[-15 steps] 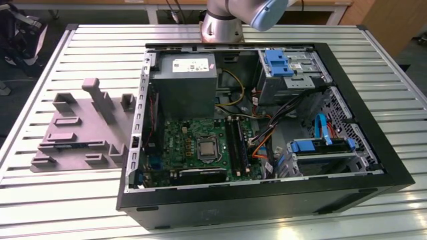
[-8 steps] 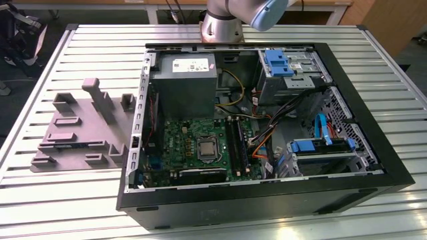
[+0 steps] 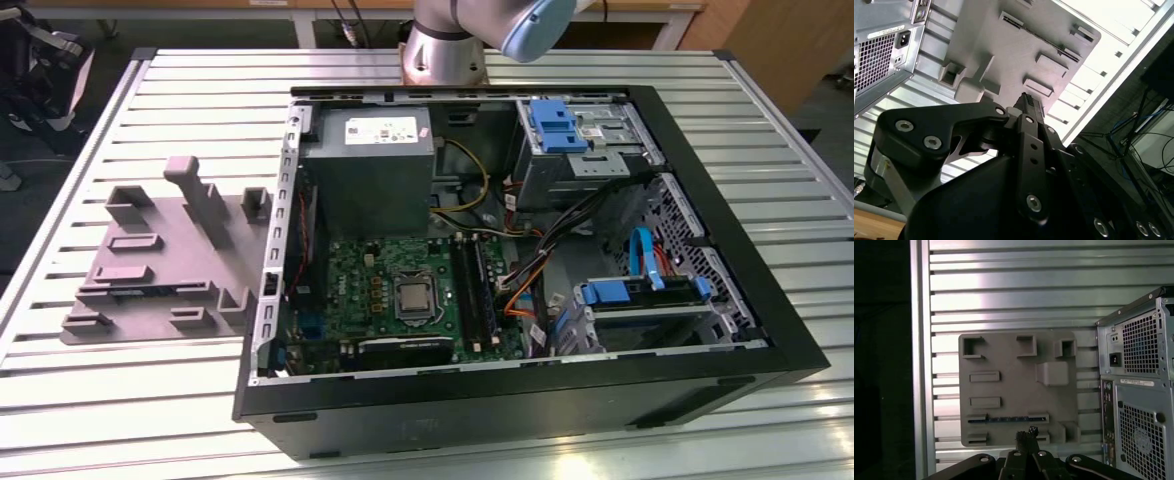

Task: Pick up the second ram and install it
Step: 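Pick up the second ram and move it above second insertion slot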

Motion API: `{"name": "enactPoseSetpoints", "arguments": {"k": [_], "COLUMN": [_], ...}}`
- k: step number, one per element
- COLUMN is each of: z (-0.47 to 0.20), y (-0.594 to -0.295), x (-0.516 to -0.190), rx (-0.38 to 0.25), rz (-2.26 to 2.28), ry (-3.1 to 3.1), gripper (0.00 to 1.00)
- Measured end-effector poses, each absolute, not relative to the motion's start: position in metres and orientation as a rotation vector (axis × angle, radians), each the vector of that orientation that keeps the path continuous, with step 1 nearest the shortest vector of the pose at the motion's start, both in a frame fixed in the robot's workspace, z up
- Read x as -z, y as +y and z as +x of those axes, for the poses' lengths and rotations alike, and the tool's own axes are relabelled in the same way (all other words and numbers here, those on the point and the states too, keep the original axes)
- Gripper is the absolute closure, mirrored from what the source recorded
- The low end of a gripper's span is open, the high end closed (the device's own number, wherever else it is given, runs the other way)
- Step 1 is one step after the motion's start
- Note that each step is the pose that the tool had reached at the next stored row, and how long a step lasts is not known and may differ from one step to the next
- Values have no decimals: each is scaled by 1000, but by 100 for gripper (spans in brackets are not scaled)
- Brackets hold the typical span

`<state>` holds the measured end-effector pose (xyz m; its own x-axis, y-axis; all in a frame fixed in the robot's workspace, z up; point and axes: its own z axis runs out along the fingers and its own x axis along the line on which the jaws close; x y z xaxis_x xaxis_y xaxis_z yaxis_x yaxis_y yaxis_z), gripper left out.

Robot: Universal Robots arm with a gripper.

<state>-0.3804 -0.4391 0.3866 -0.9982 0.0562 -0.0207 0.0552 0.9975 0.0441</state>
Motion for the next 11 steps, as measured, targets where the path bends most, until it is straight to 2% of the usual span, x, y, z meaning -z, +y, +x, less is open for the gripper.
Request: {"name": "enactPoseSetpoints", "arguments": {"k": [11], "z": [-381], "y": [-439], "x": [-387], "rx": [-69], "rz": [-61], "ry": [3121], "gripper": [89]}}
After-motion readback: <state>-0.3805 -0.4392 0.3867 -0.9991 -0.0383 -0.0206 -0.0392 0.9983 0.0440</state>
